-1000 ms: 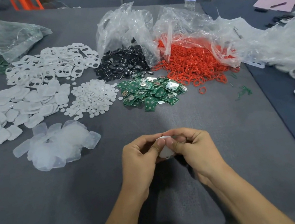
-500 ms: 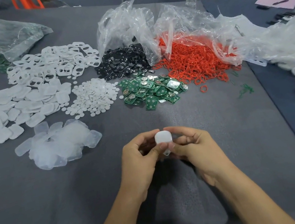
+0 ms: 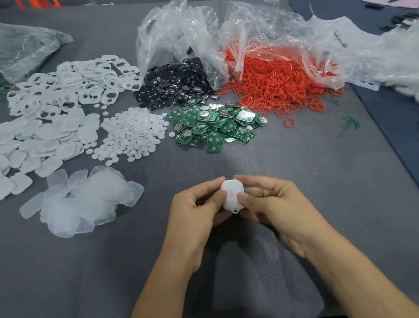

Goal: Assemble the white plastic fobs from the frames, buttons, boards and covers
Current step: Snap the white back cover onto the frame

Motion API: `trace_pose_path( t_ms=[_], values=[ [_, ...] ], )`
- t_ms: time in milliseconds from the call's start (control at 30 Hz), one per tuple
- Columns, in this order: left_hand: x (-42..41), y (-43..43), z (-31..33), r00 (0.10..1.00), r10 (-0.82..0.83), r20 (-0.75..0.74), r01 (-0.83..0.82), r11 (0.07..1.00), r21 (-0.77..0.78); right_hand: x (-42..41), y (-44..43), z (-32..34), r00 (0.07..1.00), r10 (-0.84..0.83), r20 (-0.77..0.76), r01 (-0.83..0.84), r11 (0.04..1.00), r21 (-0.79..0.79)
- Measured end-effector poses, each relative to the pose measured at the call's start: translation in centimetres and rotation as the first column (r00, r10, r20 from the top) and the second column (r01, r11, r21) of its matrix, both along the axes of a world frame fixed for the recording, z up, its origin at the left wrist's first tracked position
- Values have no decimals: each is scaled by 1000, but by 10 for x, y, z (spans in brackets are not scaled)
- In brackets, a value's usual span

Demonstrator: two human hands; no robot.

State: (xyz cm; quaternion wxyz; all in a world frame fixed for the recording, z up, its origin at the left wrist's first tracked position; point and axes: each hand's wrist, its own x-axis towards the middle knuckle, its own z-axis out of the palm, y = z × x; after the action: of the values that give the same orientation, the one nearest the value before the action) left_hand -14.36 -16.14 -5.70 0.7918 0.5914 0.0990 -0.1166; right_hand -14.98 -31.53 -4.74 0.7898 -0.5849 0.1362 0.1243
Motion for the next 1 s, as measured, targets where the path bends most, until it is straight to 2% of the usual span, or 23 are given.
trace_pose_path(
  t_ms=[133,267,400,500,667,800,900,1000],
  values=[
    [0,-1,-1,1000,-20,-2,20,999,45,0,-2,-1,1000,-13,0,13,999,41],
    [-2,-5,-2,997,-27,75,15,988,154,-3,-3,-1,999,-20,28,19,999,38],
    [0,-17,-1,988,-71,137,38,972,230,-6,-11,-2,992,-110,56,112,993,-37],
    [4,-42,-1,979,-112,172,63,962,266,-12,-28,-3,970,-222,102,236,959,-155],
    [8,-120,-8,966,-134,223,64,953,295,-26,-86,-3,849,-462,255,526,781,-336],
    [5,-191,-13,927,-263,269,172,932,318,-42,-139,-7,732,-594,334,680,602,-419],
    [-1,-237,-11,864,-416,286,305,882,360,-55,-176,-9,680,-645,348,714,474,-516],
    [-8,-277,-7,799,-517,308,382,831,405,-66,-207,-7,667,-642,378,696,356,-624]
  ],
)
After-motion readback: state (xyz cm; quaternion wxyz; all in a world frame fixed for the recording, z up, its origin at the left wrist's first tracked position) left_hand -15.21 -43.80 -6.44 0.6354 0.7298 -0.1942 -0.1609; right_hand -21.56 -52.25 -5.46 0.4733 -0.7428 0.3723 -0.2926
